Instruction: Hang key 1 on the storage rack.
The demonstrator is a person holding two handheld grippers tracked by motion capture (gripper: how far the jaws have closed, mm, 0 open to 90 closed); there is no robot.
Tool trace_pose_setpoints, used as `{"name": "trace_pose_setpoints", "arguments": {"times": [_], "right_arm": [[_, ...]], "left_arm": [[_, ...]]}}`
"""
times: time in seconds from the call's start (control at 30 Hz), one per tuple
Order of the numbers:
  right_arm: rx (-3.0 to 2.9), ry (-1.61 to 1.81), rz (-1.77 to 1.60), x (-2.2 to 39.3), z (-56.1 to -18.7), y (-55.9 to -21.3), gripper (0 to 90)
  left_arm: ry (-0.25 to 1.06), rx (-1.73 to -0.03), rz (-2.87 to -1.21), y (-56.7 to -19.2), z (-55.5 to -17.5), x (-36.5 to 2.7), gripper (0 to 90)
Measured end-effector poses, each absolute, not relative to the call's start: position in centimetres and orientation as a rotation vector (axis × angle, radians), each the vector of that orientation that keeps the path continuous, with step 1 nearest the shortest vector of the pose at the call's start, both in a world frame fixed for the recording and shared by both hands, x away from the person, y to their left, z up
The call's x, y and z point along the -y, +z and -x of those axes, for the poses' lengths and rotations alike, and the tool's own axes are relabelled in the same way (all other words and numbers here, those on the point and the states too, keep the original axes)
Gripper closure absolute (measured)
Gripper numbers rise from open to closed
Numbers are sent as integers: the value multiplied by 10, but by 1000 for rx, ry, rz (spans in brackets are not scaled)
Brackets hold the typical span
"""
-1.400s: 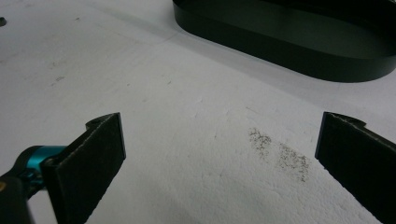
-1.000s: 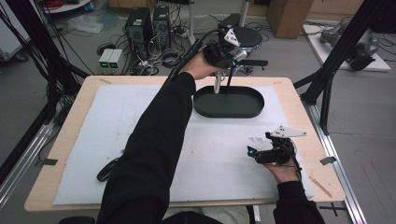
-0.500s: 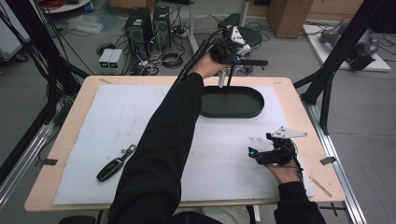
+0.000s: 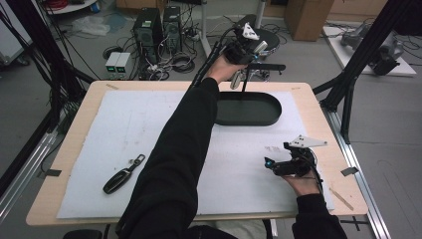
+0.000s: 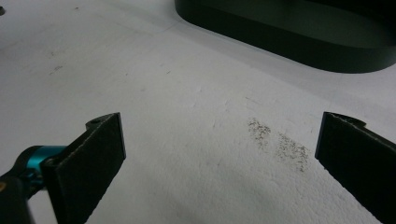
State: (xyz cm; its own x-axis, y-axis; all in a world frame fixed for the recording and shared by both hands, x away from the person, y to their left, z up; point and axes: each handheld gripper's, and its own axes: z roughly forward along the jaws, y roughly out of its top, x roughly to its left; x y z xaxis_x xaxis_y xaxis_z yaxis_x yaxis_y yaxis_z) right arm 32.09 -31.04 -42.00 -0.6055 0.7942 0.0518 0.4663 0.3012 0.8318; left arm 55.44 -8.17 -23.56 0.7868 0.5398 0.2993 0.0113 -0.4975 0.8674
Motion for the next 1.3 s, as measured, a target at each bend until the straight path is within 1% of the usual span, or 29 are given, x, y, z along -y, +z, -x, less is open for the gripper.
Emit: {"name": "trace_pose_setpoints", "arguments": {"times": [0.17, 0.33, 0.43, 0.53, 0.57, 0.6, 0.63, 0.7, 0.73, 0.8, 0.87, 0.9, 0.97, 1.03, 1.13, 1.3], "right_arm": [[-2207, 1221, -1125, 310, -321, -420, 8], [-2213, 1214, -1125, 310, -322, -421, 8], [-2213, 1211, -1130, 311, -322, -421, 8], [-2212, 1214, -1130, 311, -321, -421, 8], [-2209, 1215, -1125, 311, -321, -421, 8], [-2208, 1217, -1123, 312, -321, -421, 8], [-2208, 1217, -1121, 312, -321, -421, 8], [-2209, 1215, -1128, 311, -320, -420, 8], [-2211, 1215, -1127, 311, -320, -420, 8], [-2212, 1212, -1128, 311, -320, -421, 8], [-2211, 1210, -1129, 311, -320, -421, 8], [-2212, 1210, -1131, 311, -321, -421, 8], [-2213, 1206, -1130, 311, -321, -421, 8], [-2215, 1204, -1130, 310, -321, -421, 8], [-2215, 1203, -1130, 310, -321, -421, 8], [-2216, 1200, -1135, 310, -321, -421, 8]], "left_arm": [[740, -462, -1980, -236, -559, 82, 751], [792, -565, -1939, -236, -564, 80, 751], [744, -664, -1897, -236, -569, 76, 750], [676, -696, -1914, -237, -573, 70, 742], [683, -692, -1912, -237, -573, 69, 717], [699, -693, -1905, -236, -571, 67, 645], [706, -695, -1899, -234, -570, 66, 543], [666, -677, -1898, -231, -568, 61, 441], [654, -663, -1910, -229, -567, 59, 359], [656, -639, -1949, -228, -565, 56, 238], [604, -666, -1977, -226, -564, 51, 106], [568, -679, -1980, -226, -564, 48, 67], [527, -663, -1992, -225, -562, 41, 55], [493, -660, -2002, -224, -560, 34, 17], [437, -650, -1996, -225, -557, 22, 17], [431, -668, -1993, -228, -550, 5, 17]]}}
